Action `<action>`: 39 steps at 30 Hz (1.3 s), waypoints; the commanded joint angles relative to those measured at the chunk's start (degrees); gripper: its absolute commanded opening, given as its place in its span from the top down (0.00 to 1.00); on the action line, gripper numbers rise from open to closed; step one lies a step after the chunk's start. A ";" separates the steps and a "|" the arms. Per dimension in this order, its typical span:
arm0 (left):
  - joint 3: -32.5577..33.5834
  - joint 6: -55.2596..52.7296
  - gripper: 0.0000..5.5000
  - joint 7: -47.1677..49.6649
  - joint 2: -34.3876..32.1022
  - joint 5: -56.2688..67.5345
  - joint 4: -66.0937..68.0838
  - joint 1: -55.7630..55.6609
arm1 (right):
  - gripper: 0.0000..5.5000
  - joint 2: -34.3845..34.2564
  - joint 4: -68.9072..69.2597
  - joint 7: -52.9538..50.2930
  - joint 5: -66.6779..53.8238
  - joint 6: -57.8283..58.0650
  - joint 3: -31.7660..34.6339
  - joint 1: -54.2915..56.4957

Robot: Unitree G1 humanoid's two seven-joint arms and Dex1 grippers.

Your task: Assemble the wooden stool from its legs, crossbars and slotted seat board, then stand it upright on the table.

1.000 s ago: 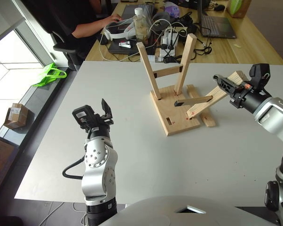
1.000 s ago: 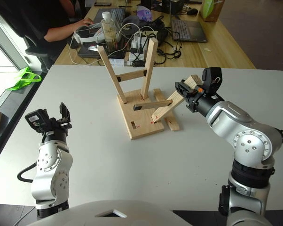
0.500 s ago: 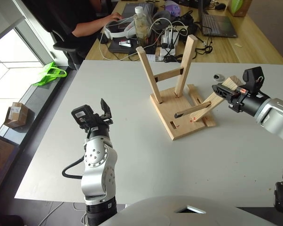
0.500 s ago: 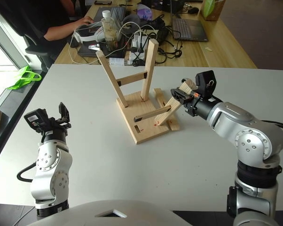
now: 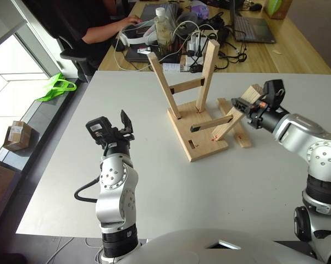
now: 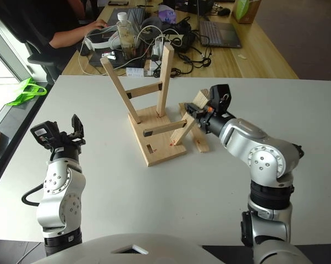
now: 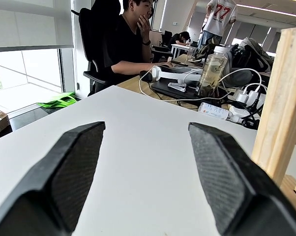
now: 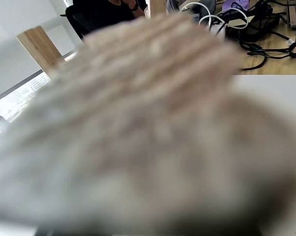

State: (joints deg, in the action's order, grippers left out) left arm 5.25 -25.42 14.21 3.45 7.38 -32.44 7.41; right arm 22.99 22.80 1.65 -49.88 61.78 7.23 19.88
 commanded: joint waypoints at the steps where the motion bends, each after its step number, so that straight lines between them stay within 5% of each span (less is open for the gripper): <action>1: -0.55 -0.71 0.43 -0.36 0.81 -0.39 0.62 -0.39 | 0.61 -1.11 1.74 0.76 0.87 -1.81 1.01 0.06; 7: -0.72 -0.50 0.43 -0.46 0.81 -0.56 0.90 -0.49 | 0.43 -4.12 1.36 1.59 -3.65 -5.00 7.29 3.56; 12: -0.37 -0.49 0.43 -0.47 0.78 -0.59 0.72 -0.73 | 0.32 -1.08 -12.97 3.36 -7.83 -13.72 17.98 20.24; 20: 0.94 -2.17 0.43 -2.03 -0.99 0.05 1.19 -2.87 | 0.32 2.60 -24.92 18.76 18.63 -32.80 2.50 -7.83; 26: 1.36 -3.68 0.43 -3.39 -1.78 0.04 1.77 -4.84 | 0.26 1.33 -31.04 25.00 30.34 -43.58 -6.54 -14.86; 34: 1.29 -4.52 0.43 -4.36 -1.88 -0.32 2.26 -6.04 | 0.14 -1.92 -35.58 22.61 37.66 -46.28 -9.45 -15.99; 39: 1.41 -4.71 0.43 -4.73 -1.88 -0.45 2.51 -6.49 | 0.29 -3.93 -35.13 22.74 36.41 -45.61 -7.68 -15.29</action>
State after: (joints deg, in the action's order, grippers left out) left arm 6.68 -29.24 9.79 2.08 7.32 -30.44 1.70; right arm 20.02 -12.28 24.23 -12.58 14.94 -1.17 4.15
